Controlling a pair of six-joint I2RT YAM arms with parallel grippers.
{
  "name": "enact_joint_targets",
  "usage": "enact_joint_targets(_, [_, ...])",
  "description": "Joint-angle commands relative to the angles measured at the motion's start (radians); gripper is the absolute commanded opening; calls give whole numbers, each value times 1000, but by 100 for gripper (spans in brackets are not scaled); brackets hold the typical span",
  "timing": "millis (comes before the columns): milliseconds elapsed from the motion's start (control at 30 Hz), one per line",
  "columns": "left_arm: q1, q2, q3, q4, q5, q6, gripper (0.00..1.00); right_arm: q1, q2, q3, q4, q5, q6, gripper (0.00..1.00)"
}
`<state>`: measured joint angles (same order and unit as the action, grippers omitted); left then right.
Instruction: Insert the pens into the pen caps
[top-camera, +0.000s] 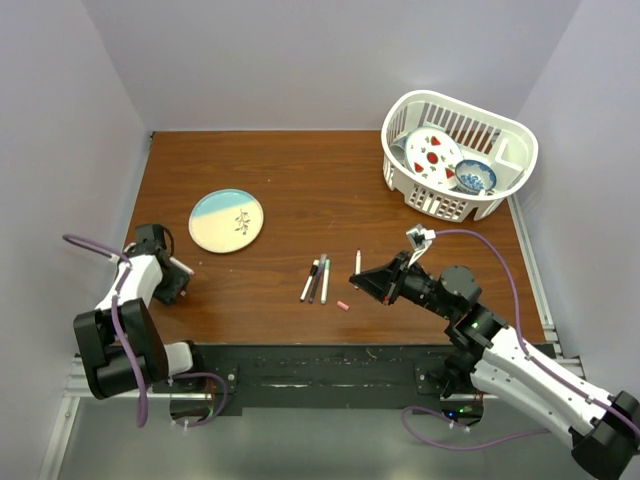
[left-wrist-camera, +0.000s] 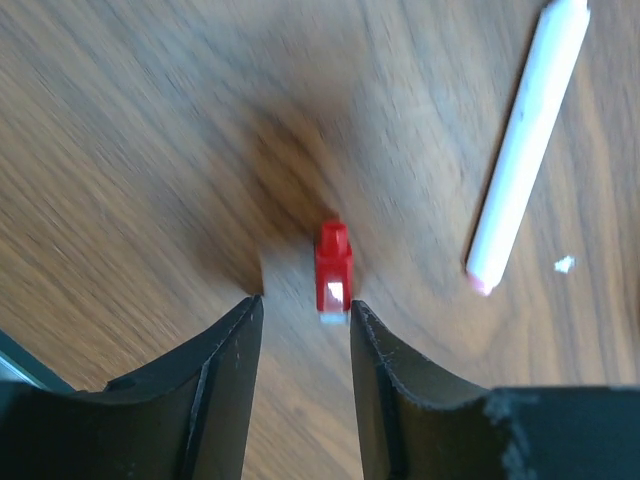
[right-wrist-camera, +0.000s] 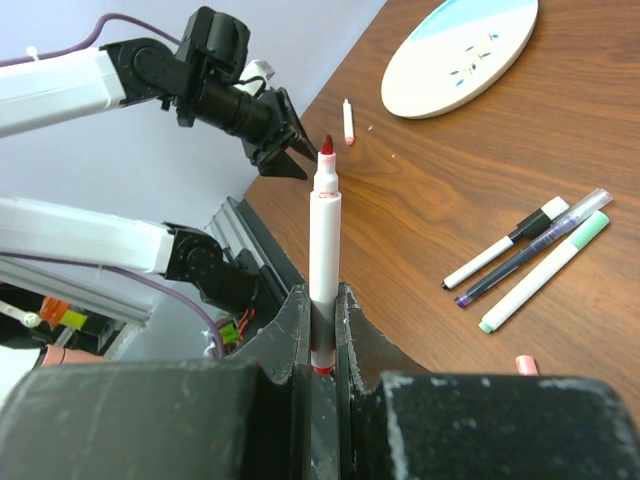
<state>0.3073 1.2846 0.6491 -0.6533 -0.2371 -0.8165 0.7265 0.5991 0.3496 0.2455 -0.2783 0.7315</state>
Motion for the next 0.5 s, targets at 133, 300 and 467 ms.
enact_joint_targets(133, [7,42,4,60,55,43,40,2,-28,43,9,17,-14,0])
enact_joint_targets(300, [9,120,61,63,10,74,26,4,-45,46,-15,28,-27,0])
enact_joint_targets(467, [6,93,67,104,79,172,0,4,-53,52,-32,40,-37,0])
